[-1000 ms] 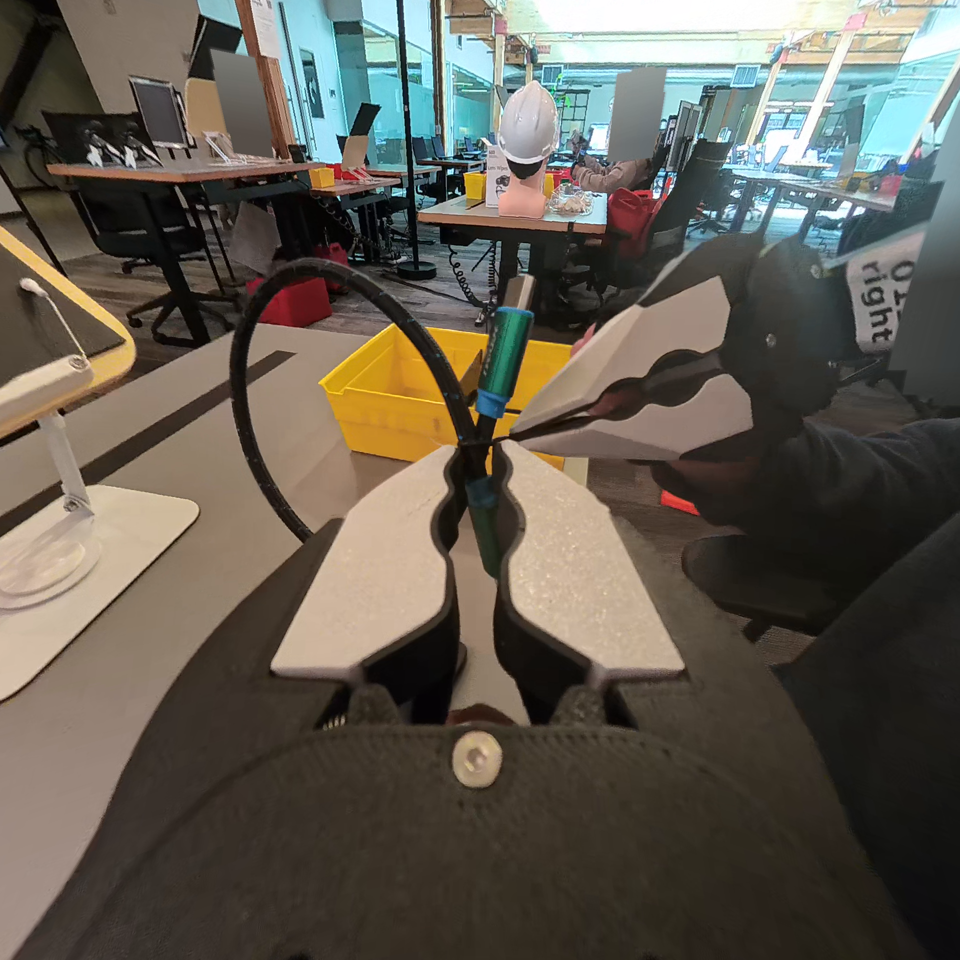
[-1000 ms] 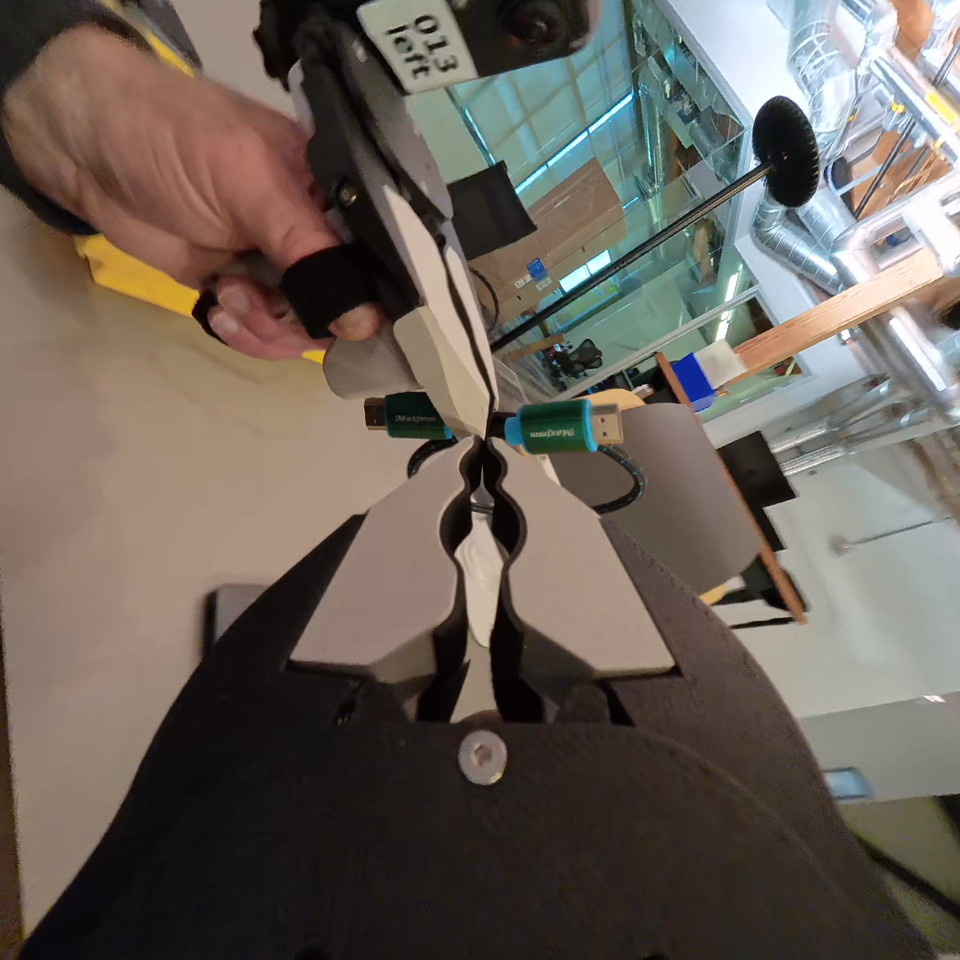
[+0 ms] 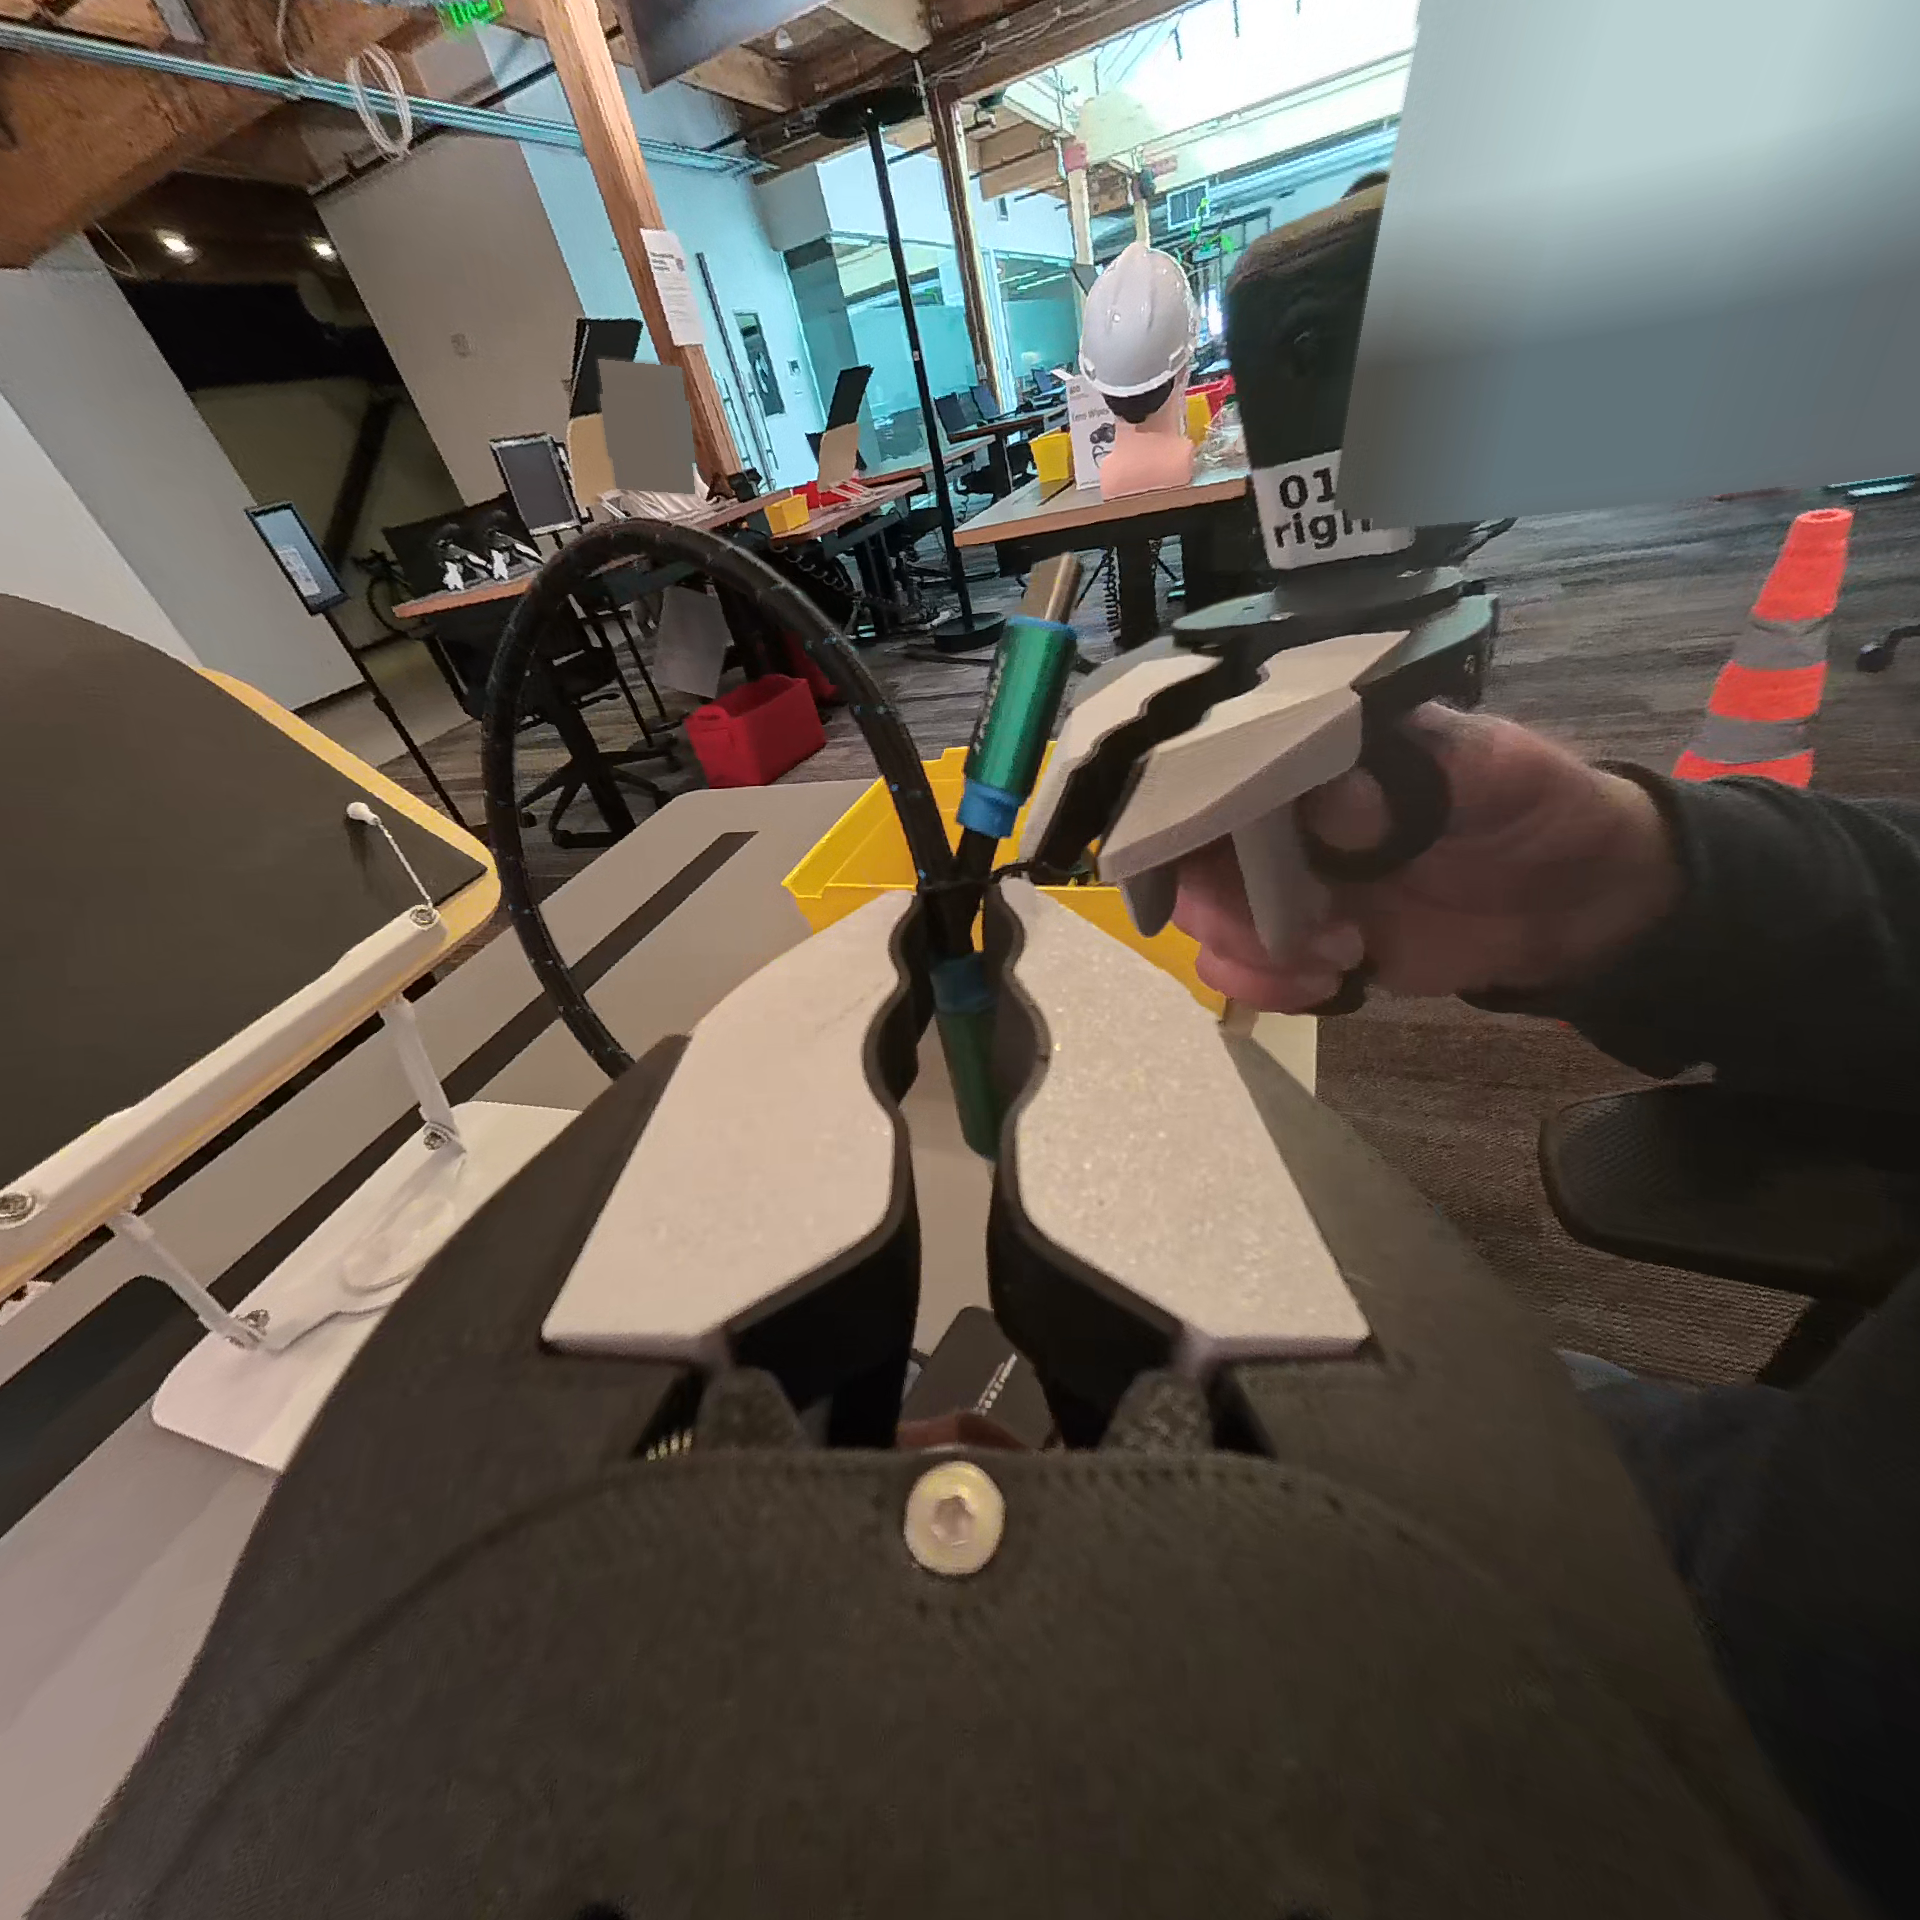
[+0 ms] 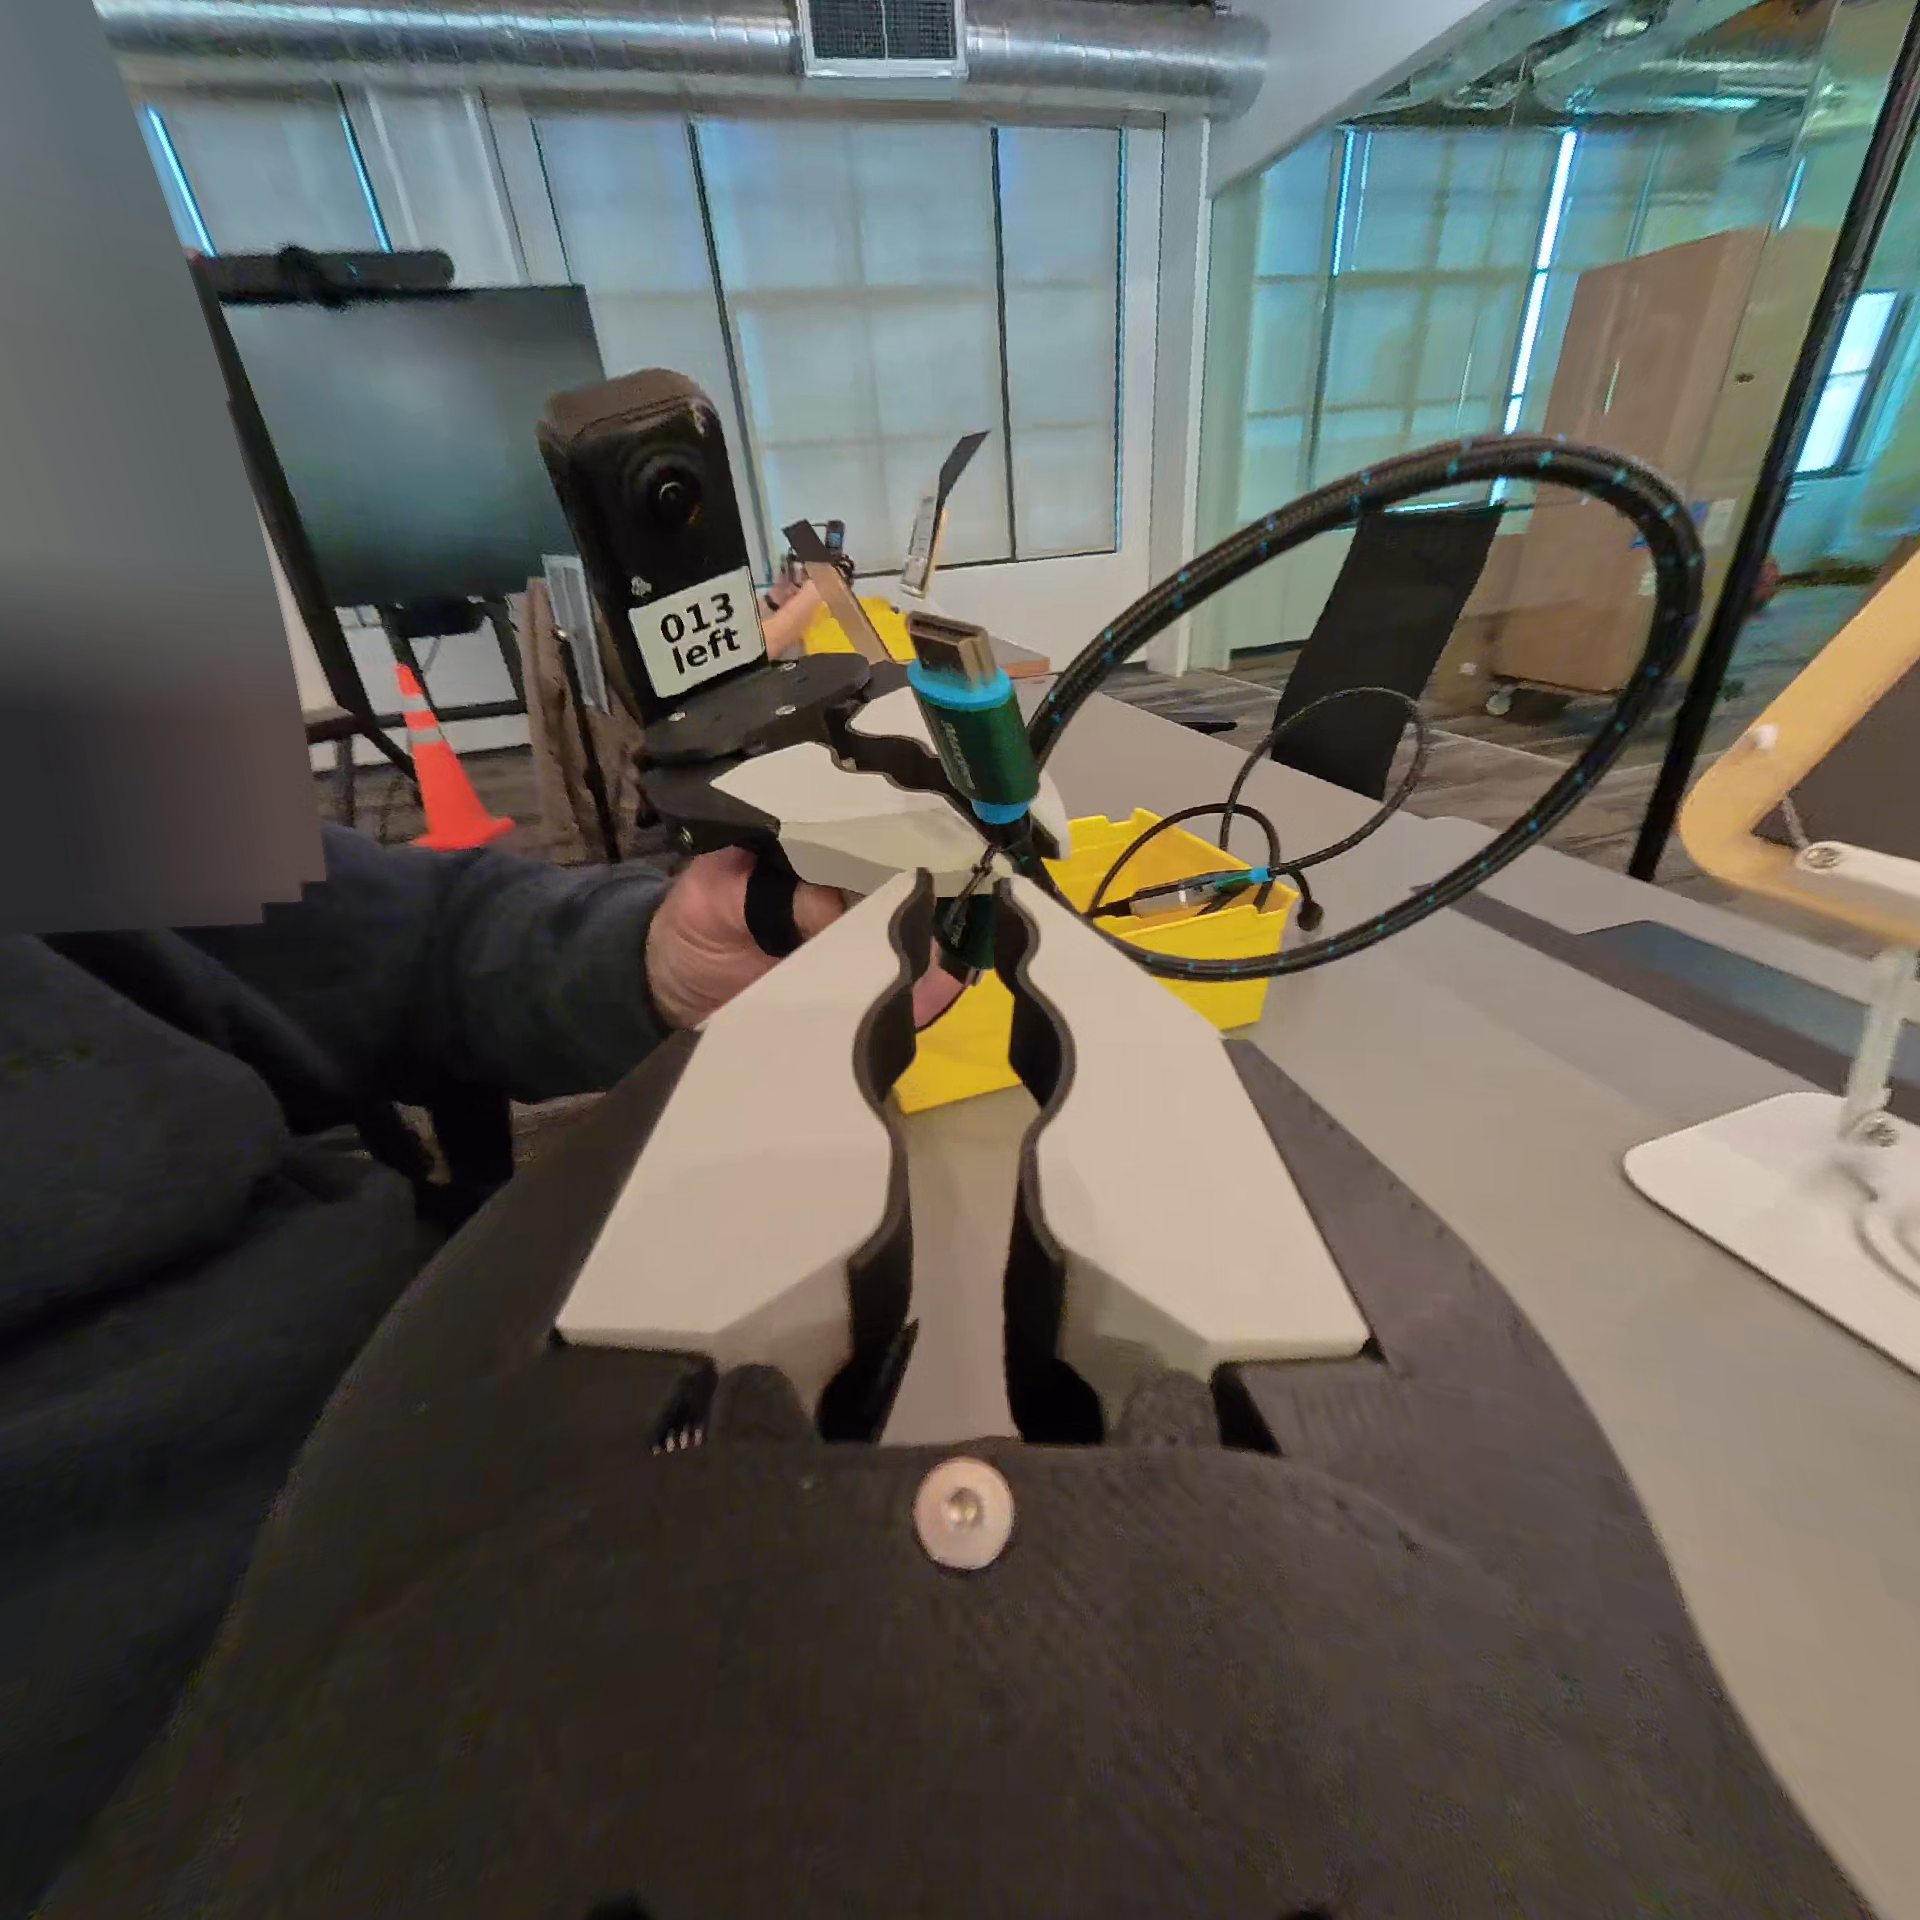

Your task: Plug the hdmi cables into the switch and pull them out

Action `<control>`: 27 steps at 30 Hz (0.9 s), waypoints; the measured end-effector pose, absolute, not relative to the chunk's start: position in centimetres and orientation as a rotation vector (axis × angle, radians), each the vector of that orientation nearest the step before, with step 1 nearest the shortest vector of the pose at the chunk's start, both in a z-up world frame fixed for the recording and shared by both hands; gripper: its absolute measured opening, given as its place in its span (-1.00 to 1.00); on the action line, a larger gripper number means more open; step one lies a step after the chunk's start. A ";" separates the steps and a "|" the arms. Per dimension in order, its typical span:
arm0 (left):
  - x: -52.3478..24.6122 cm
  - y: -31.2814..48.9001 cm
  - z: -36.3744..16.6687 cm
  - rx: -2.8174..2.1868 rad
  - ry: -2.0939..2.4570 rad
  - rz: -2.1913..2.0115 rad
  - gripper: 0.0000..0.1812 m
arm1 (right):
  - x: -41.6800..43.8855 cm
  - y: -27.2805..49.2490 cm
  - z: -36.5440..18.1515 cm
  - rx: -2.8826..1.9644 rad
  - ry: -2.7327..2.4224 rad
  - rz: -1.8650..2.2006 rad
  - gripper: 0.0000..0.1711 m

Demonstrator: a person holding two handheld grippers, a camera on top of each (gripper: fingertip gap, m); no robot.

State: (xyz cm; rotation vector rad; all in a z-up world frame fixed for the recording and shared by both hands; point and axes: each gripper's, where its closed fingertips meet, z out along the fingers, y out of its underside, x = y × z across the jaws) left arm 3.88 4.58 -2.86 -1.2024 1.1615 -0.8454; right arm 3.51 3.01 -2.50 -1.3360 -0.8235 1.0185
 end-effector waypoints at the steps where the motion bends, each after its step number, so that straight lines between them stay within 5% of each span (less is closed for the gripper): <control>1: 3.8 4.6 -2.8 -1.199 1.159 -0.832 -0.90 | 3.4 3.0 -2.6 -1.344 -0.812 1.043 -0.91; 16: 4.0 4.5 -2.9 -1.181 1.160 -0.734 -0.90 | 3.2 3.6 -3.1 -1.389 -0.754 1.026 -1.00; 27: 4.5 4.6 -4.0 -1.306 1.133 -0.934 -0.90 | 4.5 5.3 -4.9 -1.303 -1.116 -0.180 -1.00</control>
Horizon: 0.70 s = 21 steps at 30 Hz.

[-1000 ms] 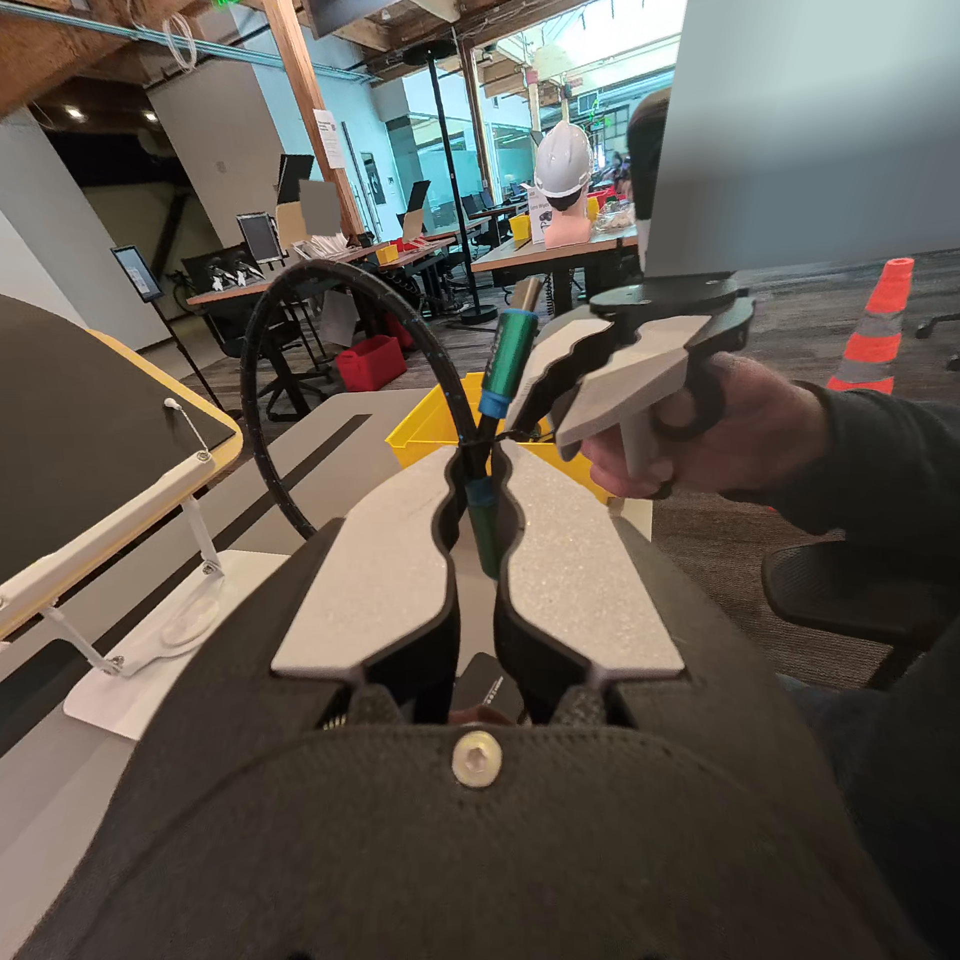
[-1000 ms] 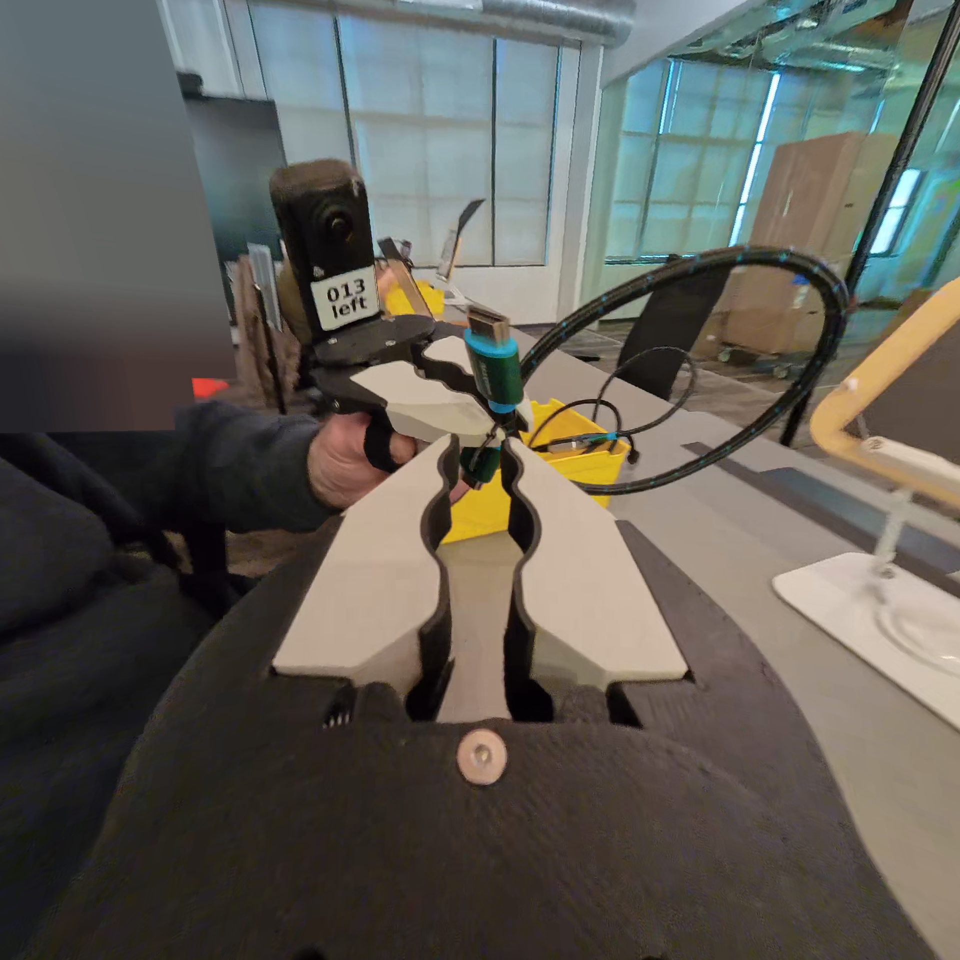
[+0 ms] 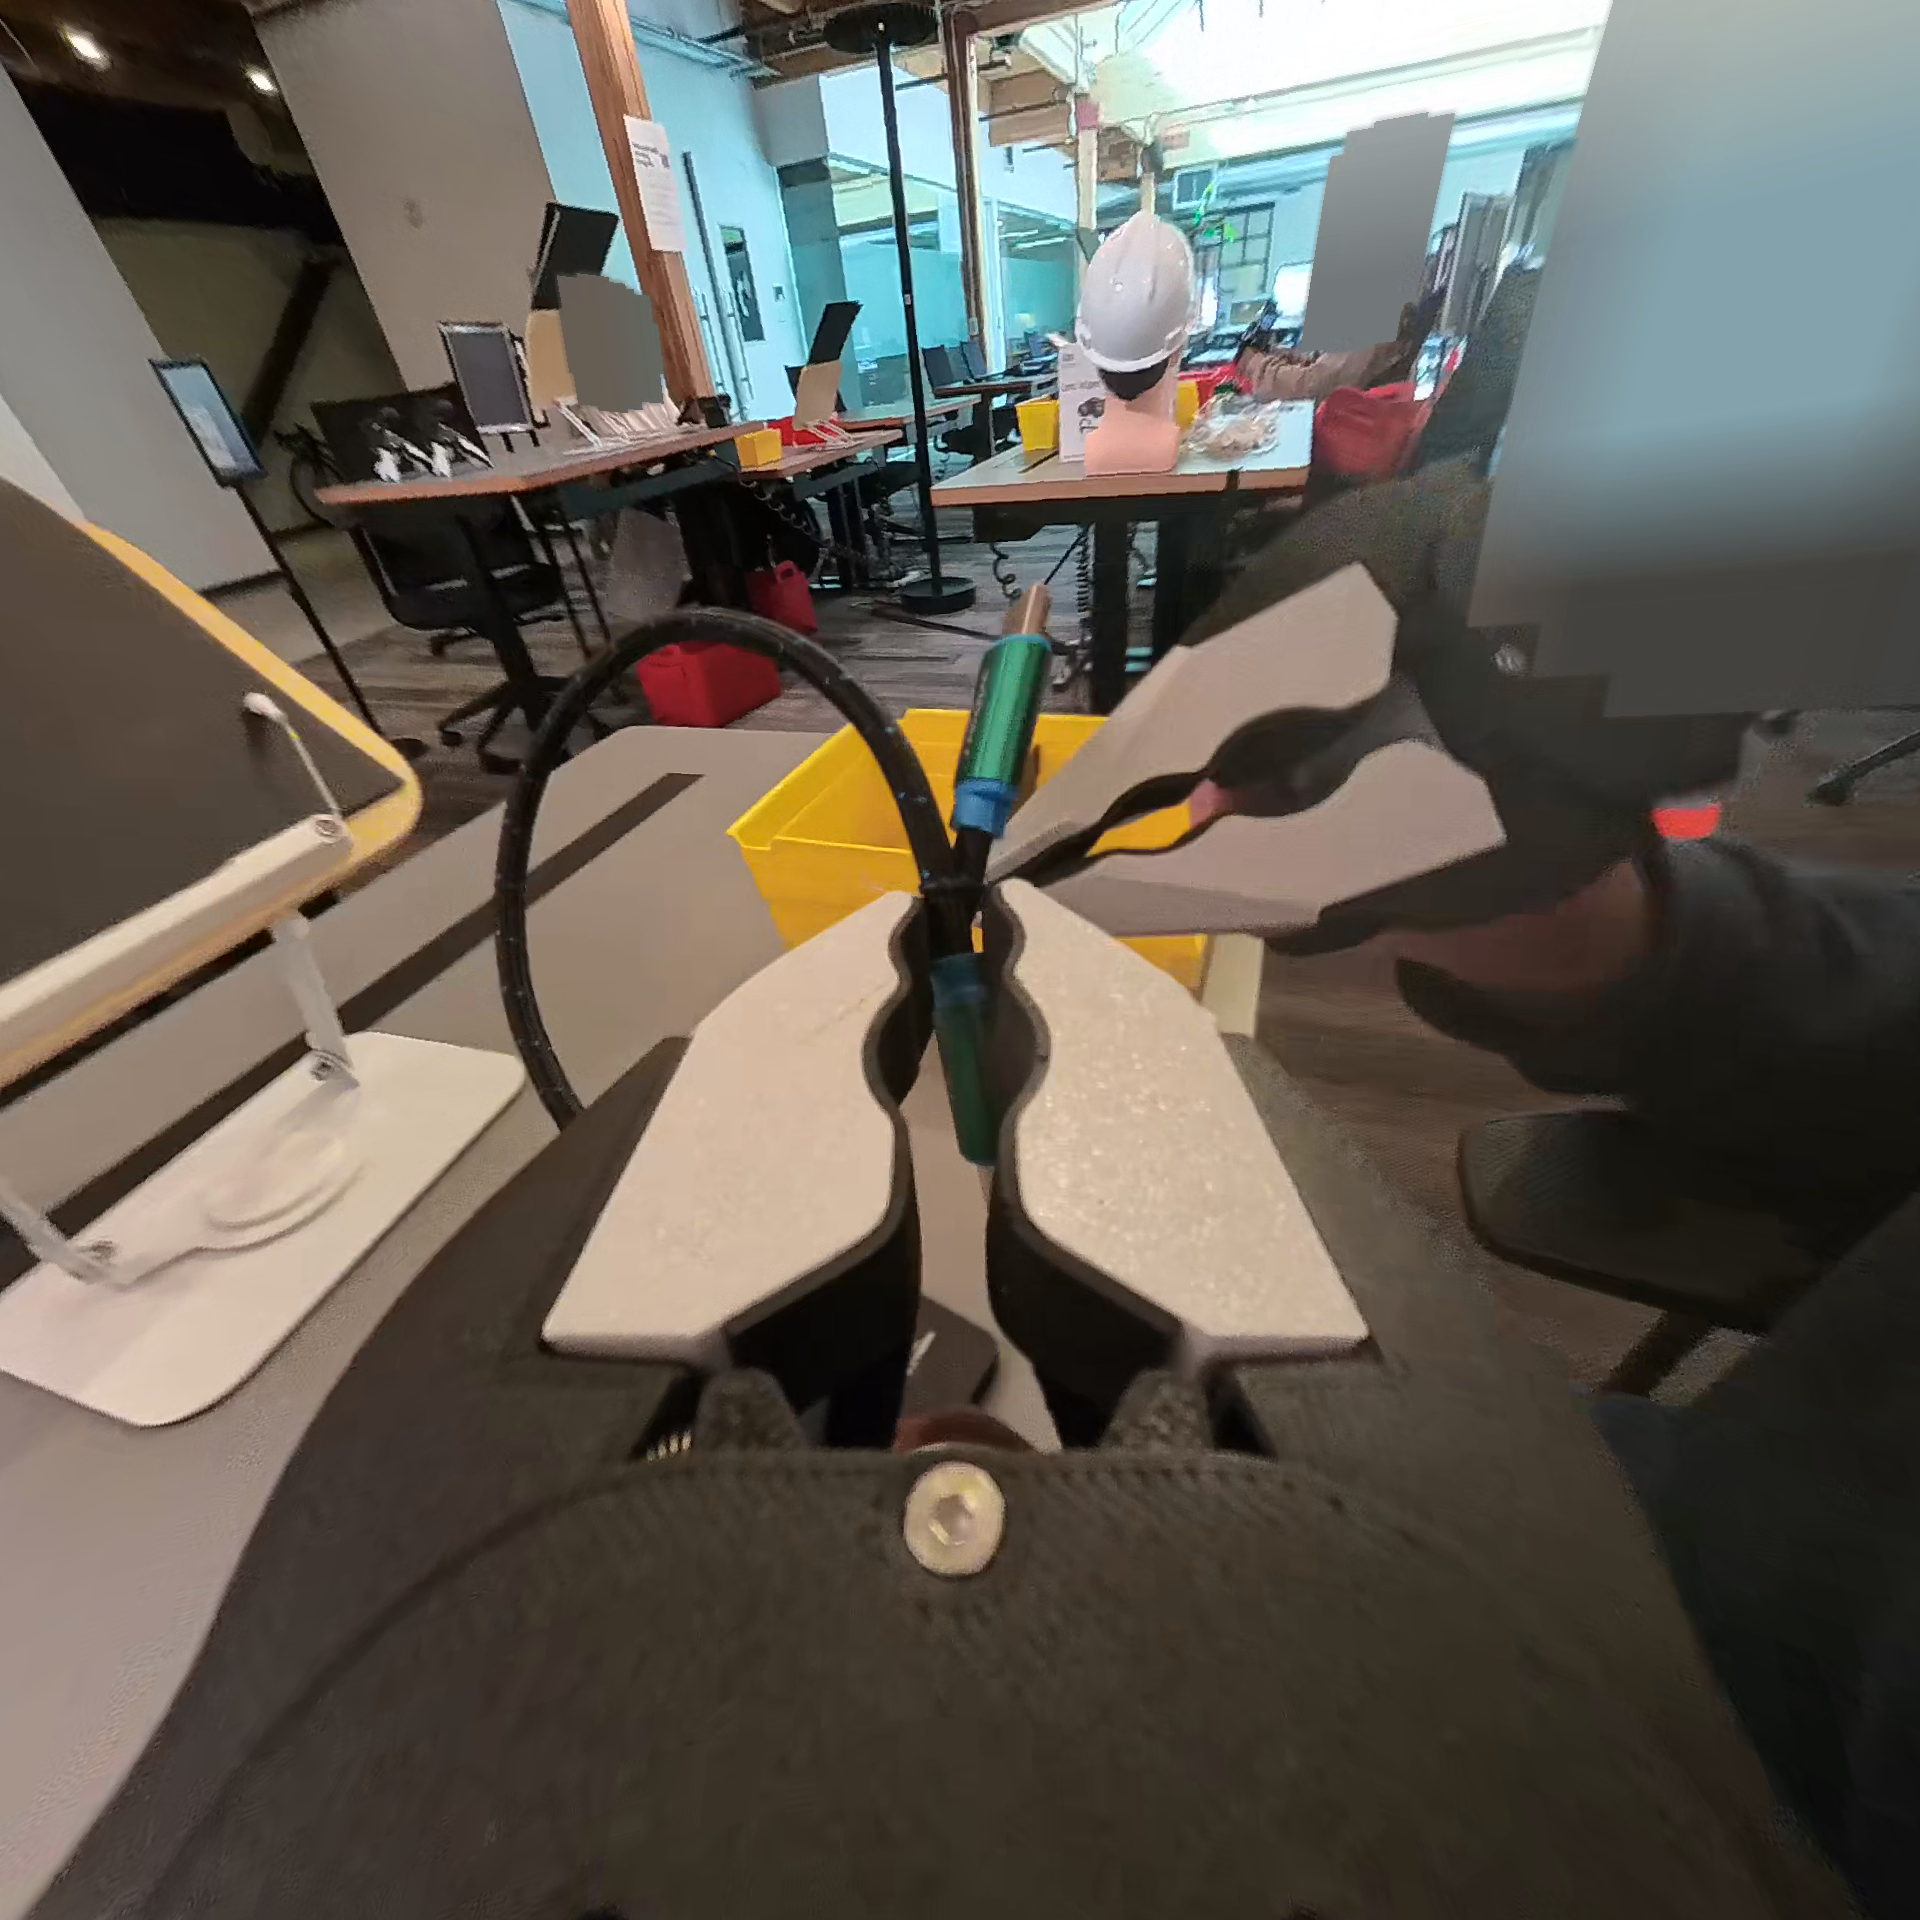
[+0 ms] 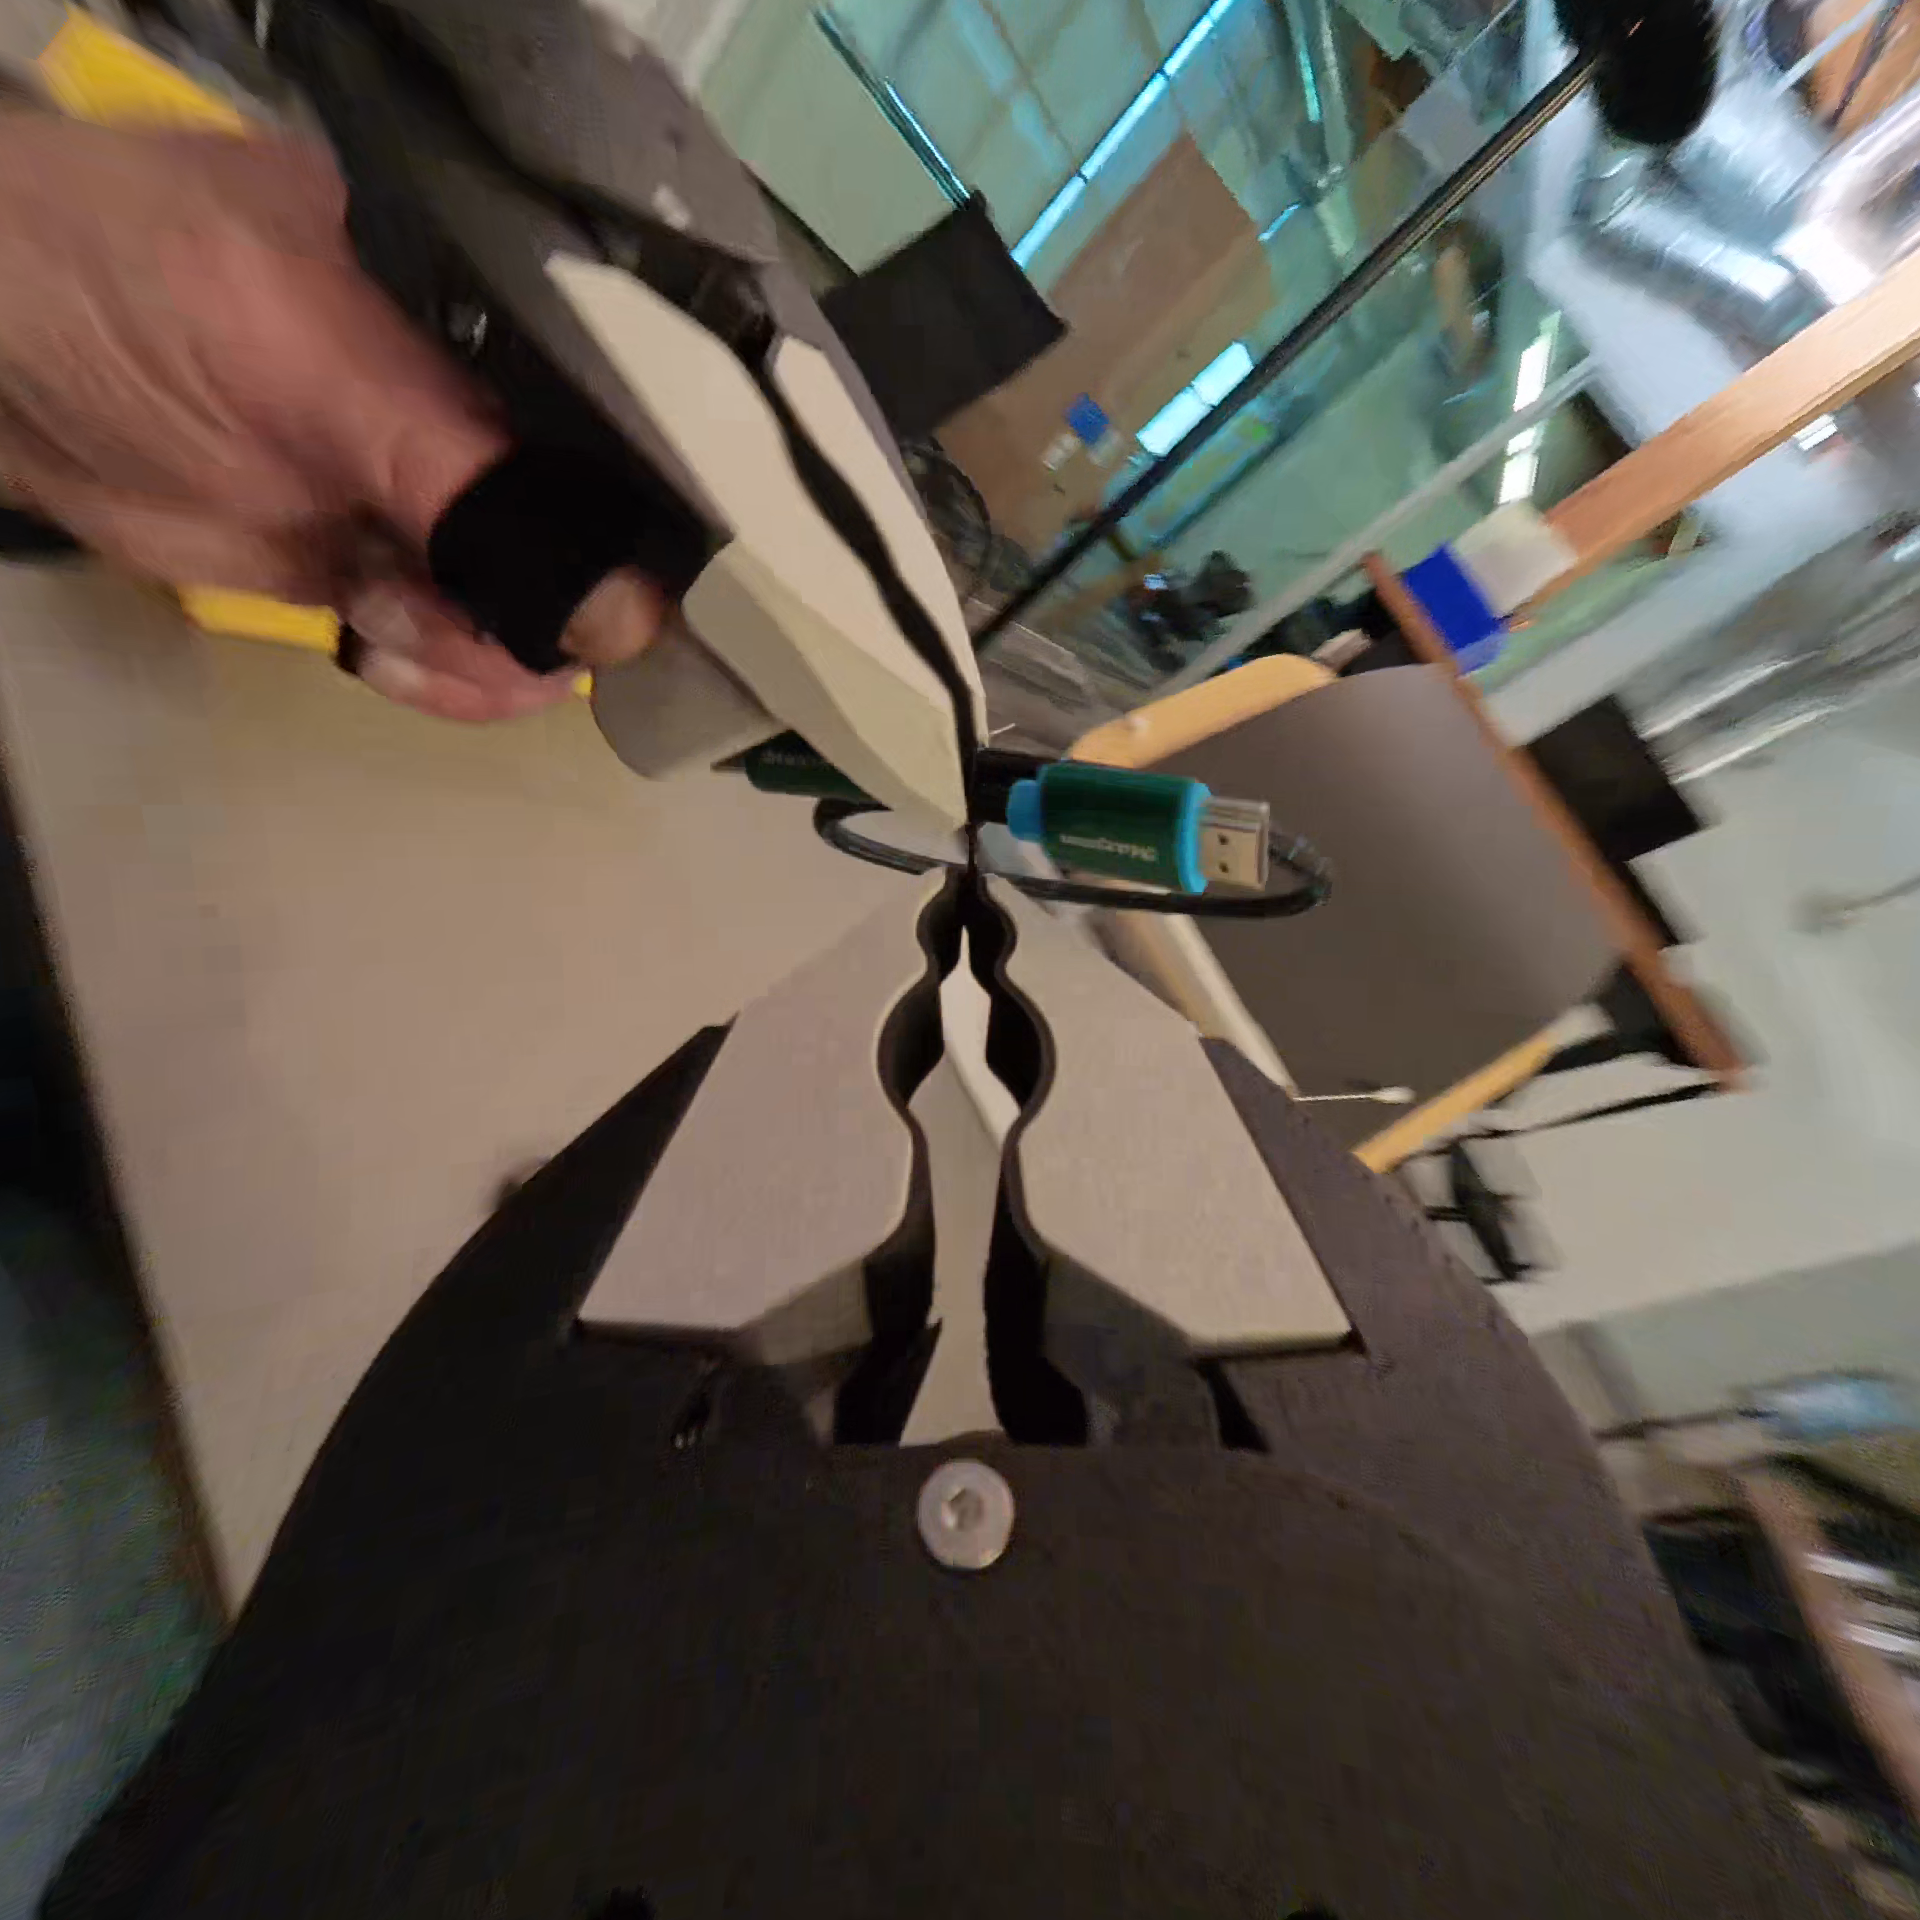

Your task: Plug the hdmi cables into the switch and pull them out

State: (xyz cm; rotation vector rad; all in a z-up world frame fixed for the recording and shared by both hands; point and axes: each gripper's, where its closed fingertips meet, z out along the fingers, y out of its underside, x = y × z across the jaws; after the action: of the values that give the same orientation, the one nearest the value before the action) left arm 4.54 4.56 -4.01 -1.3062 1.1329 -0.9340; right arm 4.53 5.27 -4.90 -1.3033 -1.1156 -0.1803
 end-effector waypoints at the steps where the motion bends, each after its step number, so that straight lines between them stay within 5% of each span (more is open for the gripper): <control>1: 4.5 4.5 -4.0 -1.318 1.123 -0.970 -0.90 | 4.6 5.4 -4.8 -1.270 -1.130 -0.273 -1.00; 21: 4.1 4.7 -3.1 -1.294 1.043 -1.114 -0.90 | 4.1 4.4 -3.2 -1.359 -0.700 1.072 -0.89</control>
State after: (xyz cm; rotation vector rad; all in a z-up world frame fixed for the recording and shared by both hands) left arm 4.05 4.73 -3.10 -1.2936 1.0428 -1.1144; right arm 4.06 4.39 -3.18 -1.3585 -0.6999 1.0725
